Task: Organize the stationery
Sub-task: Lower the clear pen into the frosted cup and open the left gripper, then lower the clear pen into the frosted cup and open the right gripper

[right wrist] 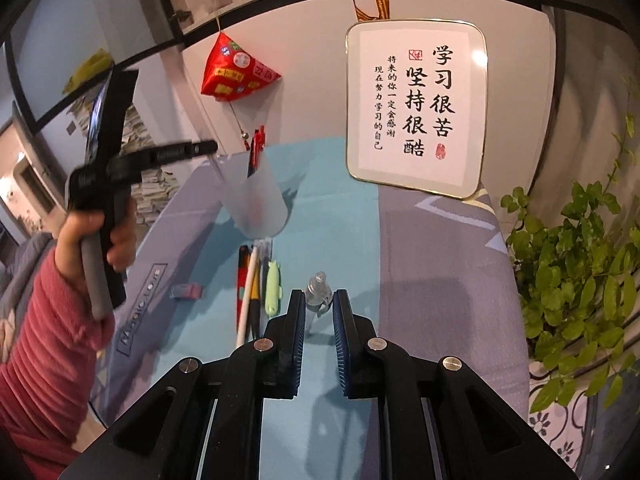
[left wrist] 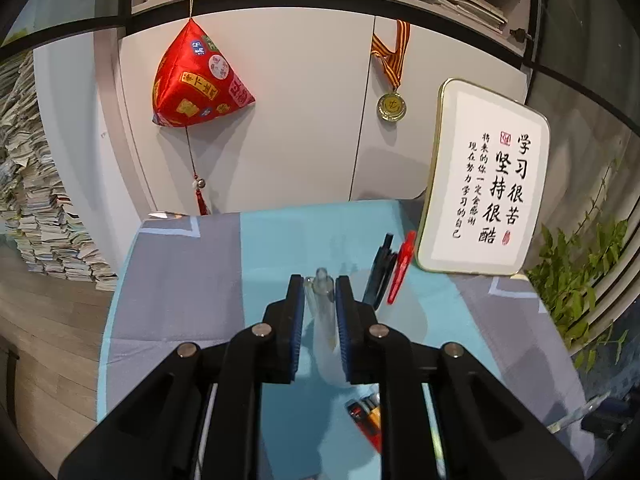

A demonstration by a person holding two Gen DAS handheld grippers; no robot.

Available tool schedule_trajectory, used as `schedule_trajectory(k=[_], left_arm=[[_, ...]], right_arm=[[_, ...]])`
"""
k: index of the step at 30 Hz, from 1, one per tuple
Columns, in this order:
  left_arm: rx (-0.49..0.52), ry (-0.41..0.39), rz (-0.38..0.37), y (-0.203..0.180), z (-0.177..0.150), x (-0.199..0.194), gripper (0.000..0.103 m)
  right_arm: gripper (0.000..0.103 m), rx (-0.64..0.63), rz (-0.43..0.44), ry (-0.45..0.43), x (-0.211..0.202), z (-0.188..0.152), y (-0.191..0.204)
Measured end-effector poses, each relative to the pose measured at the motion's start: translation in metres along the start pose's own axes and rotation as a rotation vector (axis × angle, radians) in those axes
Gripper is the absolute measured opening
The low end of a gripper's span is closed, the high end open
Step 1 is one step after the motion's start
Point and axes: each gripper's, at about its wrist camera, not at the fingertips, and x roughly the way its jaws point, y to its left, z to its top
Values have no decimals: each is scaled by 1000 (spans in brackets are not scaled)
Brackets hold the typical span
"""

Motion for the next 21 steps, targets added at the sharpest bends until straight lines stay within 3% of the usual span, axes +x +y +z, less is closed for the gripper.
schedule_trajectory(k=[2, 5, 12, 16, 21], left_arm=[[9, 0, -2, 0, -3, -3, 16], [21, -14, 10, 0, -8, -11, 21], [20, -68, 7, 6, -22, -43, 33], [30, -123, 11, 10, -33, -69, 42], [14, -163, 10, 19, -47, -88, 47]], right_arm=[[14, -13, 0, -1, -1, 2, 5], [3, -27, 4, 0, -1, 4, 11], [4, -15, -8, 82, 28, 14, 6], [7, 214, -76, 211, 69, 17, -39], [9, 377, -100, 281, 105, 27, -69]])
